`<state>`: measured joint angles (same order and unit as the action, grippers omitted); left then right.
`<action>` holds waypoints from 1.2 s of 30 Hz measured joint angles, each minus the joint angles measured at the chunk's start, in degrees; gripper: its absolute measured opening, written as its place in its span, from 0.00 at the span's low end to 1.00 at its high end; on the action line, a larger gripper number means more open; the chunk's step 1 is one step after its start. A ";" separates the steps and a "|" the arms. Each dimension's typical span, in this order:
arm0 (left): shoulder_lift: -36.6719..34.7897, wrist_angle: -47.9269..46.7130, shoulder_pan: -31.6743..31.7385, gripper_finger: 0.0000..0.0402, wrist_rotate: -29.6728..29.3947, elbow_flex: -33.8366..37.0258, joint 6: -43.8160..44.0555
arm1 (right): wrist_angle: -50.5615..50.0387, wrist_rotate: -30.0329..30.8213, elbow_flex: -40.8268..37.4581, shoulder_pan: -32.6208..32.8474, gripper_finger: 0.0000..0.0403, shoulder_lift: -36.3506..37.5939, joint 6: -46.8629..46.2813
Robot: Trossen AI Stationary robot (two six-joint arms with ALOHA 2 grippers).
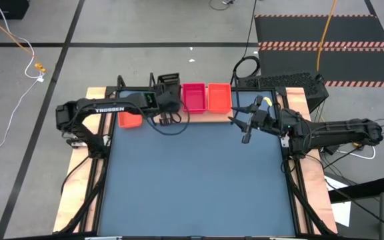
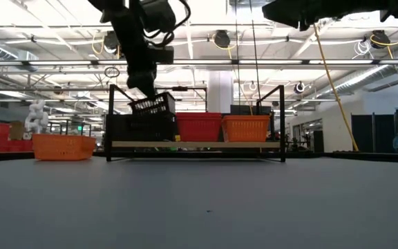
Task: Stack baskets on shelf by color
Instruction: Stack the black bin on the black bin on the shelf, then stack the orange bin on the orange bin on the shelf
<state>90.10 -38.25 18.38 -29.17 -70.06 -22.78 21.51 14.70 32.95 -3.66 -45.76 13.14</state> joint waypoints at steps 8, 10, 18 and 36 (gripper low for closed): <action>-0.15 -4.56 -0.14 0.01 0.41 -0.02 4.98 | 0.19 0.02 0.00 0.00 0.41 0.00 -0.49; -0.16 -5.33 -0.14 0.03 1.10 -0.02 6.56 | 0.31 0.01 0.00 0.01 0.41 0.00 -0.49; -0.16 -5.00 -0.14 0.17 1.25 -0.02 8.32 | 0.53 0.02 0.02 0.00 0.41 0.00 -0.49; -6.67 -11.48 -5.16 0.31 -1.40 -1.80 9.64 | 0.53 0.04 0.04 0.00 0.41 -0.02 -0.47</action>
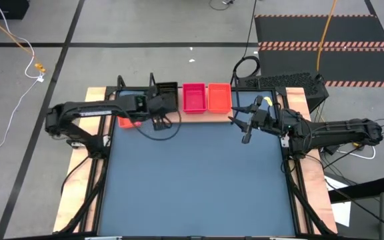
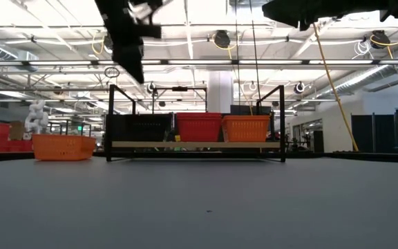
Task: Stack baskets on shelf by color
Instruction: Stack the orange bin on the orange bin on the shelf
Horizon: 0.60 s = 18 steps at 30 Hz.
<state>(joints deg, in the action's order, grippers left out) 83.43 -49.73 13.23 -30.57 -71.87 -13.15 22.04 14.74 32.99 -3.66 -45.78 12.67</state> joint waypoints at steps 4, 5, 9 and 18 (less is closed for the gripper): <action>-5.98 -3.64 -2.45 0.32 -0.59 -1.90 2.53 | 0.03 0.07 0.00 -0.02 0.41 0.00 -0.37; -7.44 -4.97 -2.91 0.32 -0.58 -1.91 3.34 | 0.04 0.07 0.00 -0.02 0.41 0.00 -0.93; -13.13 -10.72 -3.62 0.32 -0.54 0.55 8.54 | 0.36 0.09 0.00 -0.02 0.41 0.00 -3.20; -20.88 -10.21 -1.08 0.32 -0.53 20.29 15.23 | 0.19 0.02 0.00 0.00 0.41 0.00 -6.41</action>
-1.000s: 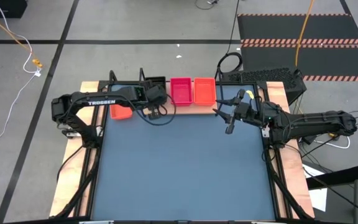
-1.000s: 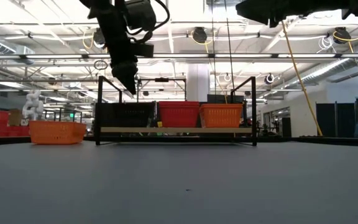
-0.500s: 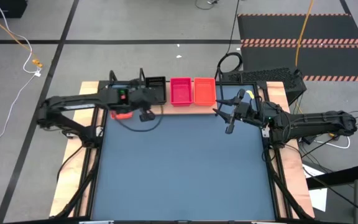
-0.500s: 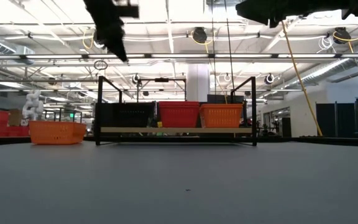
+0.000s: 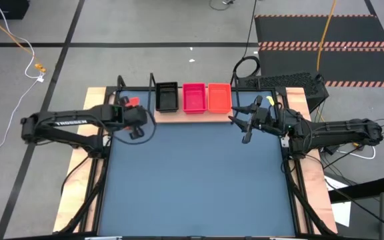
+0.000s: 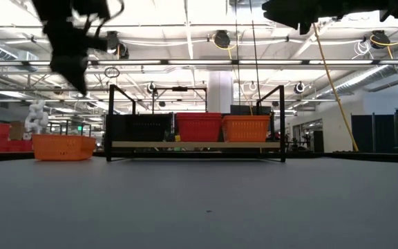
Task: Stack baskets on shelf by color
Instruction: Stack the orange bin on the orange bin on the shelf
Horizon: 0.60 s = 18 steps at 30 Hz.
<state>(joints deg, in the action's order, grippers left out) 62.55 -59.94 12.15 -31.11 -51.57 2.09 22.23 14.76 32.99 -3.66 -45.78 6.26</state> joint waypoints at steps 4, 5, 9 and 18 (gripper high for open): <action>0.87 -1.76 2.91 0.32 0.66 6.38 0.90 | 0.10 0.00 0.00 0.00 0.41 0.00 0.26; 1.42 -1.36 3.45 0.32 0.87 6.04 1.11 | 0.29 0.00 0.00 0.00 0.41 0.00 0.39; 2.19 0.36 6.34 0.32 1.33 5.10 1.52 | 1.41 -0.02 0.00 0.02 0.41 0.02 0.76; 3.58 7.65 15.63 0.32 11.72 7.48 -4.97 | 1.52 -0.26 0.04 0.02 0.41 0.02 1.97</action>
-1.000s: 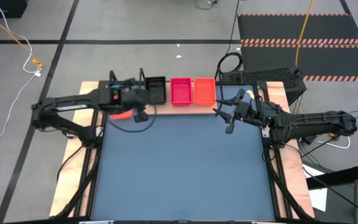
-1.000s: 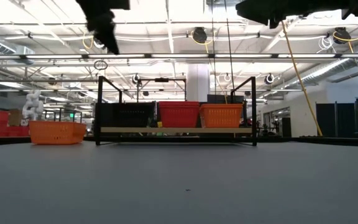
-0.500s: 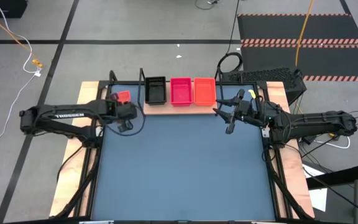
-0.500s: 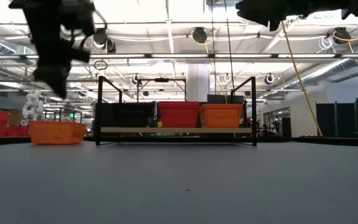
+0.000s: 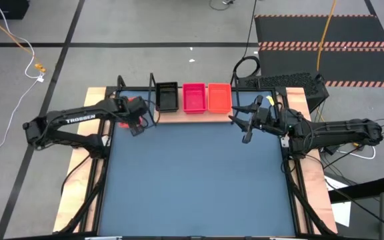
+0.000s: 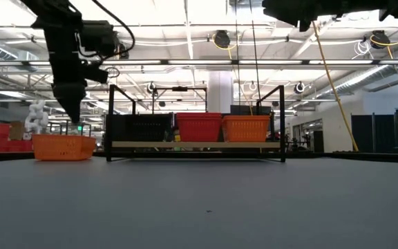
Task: Stack baskets on shelf by color
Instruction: Stack the orange bin on the orange bin on the shelf
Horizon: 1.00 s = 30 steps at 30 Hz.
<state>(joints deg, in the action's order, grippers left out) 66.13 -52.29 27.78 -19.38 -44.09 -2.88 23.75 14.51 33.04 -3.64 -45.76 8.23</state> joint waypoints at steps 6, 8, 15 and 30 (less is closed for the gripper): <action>0.83 0.10 2.00 0.32 4.79 0.41 -6.26 | -0.44 -1.56 0.00 0.00 0.41 -0.02 0.55; 0.54 -0.10 2.27 0.32 4.84 0.48 -8.66 | -0.48 -1.58 0.00 0.00 0.41 0.00 0.55; 1.07 0.97 3.29 0.32 7.83 2.16 -13.04 | -0.86 -2.74 0.00 0.00 0.41 -0.02 1.00; 1.37 3.35 4.08 0.42 7.46 5.06 -16.06 | -0.66 -2.70 0.00 0.00 0.41 -0.02 1.87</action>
<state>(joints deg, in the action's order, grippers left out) 67.51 -48.94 31.87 -11.92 -39.03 -18.94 23.09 11.81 33.04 -3.64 -45.78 10.10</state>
